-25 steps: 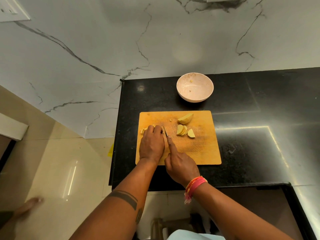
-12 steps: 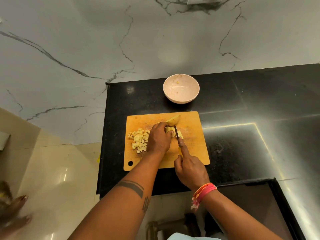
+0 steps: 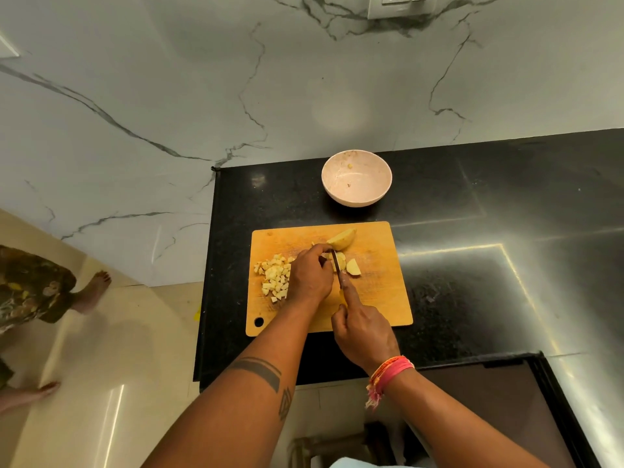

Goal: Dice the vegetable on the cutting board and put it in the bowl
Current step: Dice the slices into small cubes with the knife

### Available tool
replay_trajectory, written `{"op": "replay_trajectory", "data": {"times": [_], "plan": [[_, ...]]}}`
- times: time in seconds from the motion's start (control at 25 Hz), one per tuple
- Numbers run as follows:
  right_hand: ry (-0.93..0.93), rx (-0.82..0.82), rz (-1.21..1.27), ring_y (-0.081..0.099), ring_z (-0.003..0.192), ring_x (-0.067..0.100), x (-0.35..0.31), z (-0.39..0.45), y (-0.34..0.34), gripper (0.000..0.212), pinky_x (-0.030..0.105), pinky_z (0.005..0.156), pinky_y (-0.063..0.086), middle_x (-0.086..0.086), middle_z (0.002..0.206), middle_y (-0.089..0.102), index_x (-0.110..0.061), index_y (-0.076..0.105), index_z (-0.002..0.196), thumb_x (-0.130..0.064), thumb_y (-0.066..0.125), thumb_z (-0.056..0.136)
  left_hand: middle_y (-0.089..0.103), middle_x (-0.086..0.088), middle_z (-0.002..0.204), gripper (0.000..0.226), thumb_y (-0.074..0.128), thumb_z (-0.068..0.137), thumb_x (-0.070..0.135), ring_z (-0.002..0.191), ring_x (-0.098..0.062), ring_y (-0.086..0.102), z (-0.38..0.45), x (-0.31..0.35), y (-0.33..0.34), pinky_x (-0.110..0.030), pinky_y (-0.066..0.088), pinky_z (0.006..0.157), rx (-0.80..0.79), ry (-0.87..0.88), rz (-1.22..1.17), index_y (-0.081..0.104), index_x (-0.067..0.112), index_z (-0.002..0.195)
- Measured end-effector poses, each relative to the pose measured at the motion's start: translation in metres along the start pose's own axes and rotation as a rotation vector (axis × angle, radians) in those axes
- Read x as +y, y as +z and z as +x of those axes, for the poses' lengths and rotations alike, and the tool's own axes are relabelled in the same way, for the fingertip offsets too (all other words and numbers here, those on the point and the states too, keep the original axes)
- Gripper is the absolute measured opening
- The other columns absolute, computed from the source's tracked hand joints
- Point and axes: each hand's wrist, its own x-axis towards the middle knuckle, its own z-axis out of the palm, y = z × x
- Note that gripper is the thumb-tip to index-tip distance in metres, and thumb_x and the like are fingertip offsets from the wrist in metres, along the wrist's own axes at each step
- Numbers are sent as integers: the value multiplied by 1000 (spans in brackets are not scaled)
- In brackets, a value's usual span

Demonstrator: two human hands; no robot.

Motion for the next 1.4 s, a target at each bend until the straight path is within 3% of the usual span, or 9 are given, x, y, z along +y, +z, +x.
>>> {"op": "replay_trajectory", "data": {"times": [0.28, 0.44, 0.64, 0.84, 1.2, 1.4], "plan": [[36, -36, 11, 58, 59, 24, 8, 4, 1, 68, 44, 57, 51, 4, 70, 63, -36, 4, 161, -33, 36, 101, 67, 2, 118, 29, 64, 98, 21, 110, -17, 63, 5, -2, 0, -33, 54, 95, -52, -44, -41, 65, 33, 125], [36, -36, 7, 57, 57, 22, 9, 5, 0, 70, 42, 55, 51, 1, 67, 60, -36, 3, 161, -32, 36, 100, 68, 3, 118, 29, 64, 98, 21, 108, -16, 64, 4, -2, -1, -30, 53, 93, -36, -31, -35, 65, 30, 126], [23, -31, -10, 55, 57, 22, 4, 4, 1, 70, 36, 53, 42, 2, 68, 60, -35, 3, 161, -31, 37, 101, 71, 7, 105, 27, 66, 97, 20, 94, -13, 69, 8, -5, 0, -38, 59, 89, -54, -64, -90, 67, 35, 119], [44, -17, -14, 53, 54, 18, 9, 5, -4, 70, 34, 48, 39, -1, 64, 57, -32, 3, 162, -31, 38, 101, 69, 6, 111, 27, 65, 98, 21, 99, -14, 67, 9, -5, -1, -36, 58, 92, -62, -67, -70, 65, 33, 122], [29, -52, -39, 57, 59, 21, 12, 2, 3, 71, 39, 56, 50, 1, 69, 61, -36, -1, 161, -33, 35, 100, 70, 5, 98, 26, 62, 98, 13, 87, -14, 70, 3, -11, -6, -33, 59, 83, -1, -132, -144, 65, 28, 119], [-20, -59, -54, 53, 56, 16, 8, -5, 1, 71, 34, 52, 40, -2, 67, 57, -35, -1, 161, -33, 36, 101, 70, 7, 97, 26, 64, 96, 16, 88, -12, 69, -15, -21, -6, -38, 59, 86, 8, -159, -142, 66, 30, 118]]}}
